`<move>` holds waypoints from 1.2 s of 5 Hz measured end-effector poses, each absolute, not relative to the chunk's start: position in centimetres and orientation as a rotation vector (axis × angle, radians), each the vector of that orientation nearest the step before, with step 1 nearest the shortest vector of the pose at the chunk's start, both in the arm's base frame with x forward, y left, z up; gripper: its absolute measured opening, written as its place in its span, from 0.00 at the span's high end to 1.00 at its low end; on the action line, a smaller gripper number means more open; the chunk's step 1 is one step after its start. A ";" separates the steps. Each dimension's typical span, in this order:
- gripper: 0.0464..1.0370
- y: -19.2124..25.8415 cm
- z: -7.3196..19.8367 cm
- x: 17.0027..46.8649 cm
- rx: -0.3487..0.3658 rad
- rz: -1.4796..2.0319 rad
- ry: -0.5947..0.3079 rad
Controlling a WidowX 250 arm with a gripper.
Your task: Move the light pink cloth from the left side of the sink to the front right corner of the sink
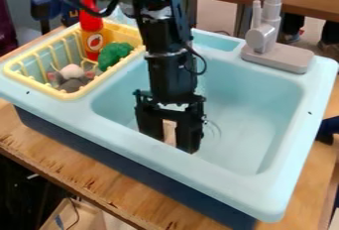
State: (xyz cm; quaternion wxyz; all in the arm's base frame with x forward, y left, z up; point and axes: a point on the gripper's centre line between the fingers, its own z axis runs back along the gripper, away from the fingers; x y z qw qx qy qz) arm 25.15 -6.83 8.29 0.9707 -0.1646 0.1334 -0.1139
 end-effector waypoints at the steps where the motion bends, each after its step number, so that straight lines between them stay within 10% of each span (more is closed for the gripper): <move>1: 0.04 -9.9 8.5 24.0 -0.443 -0.279 0.313; 4: 0.04 -13.1 9.0 23.4 -0.552 -0.345 0.328; 6: 0.04 -13.1 11.6 25.2 -0.431 -0.292 0.303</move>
